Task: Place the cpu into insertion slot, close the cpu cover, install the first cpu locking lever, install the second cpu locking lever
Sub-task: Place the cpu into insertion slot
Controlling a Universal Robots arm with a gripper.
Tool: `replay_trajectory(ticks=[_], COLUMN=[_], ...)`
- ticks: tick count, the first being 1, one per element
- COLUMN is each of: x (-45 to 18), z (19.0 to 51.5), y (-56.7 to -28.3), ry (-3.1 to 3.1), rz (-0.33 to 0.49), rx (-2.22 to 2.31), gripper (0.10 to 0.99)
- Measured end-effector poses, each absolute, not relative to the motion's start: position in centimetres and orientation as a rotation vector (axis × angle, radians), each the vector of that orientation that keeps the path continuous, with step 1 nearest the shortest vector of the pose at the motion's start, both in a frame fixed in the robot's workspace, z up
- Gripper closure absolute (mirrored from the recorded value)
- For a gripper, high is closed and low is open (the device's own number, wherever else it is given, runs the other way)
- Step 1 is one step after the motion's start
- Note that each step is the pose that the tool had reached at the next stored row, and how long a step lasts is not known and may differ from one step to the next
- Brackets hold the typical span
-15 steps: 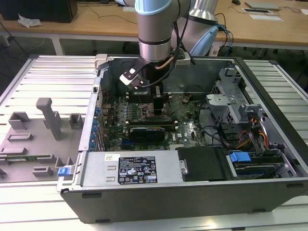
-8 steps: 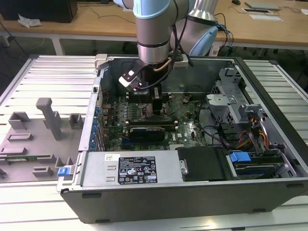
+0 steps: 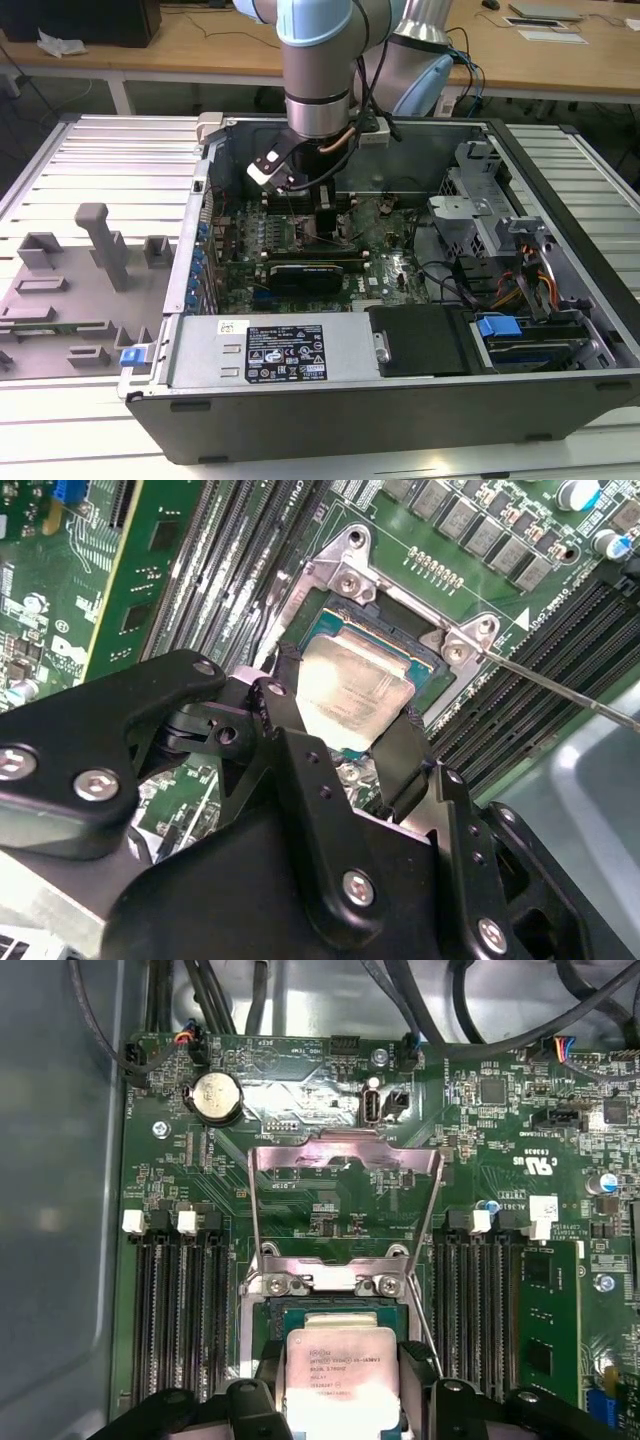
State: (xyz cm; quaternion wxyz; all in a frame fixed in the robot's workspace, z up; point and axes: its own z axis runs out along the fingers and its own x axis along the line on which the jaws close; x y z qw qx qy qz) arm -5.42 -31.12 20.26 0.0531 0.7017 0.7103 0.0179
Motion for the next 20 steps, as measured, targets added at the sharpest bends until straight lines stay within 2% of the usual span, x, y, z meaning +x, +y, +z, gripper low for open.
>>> replay_trajectory(ticks=[20], x=[-5.32], z=[20.04], y=[-31.08], ry=[2.16], rz=[0.064], rx=[2.141], gripper=[0.545])
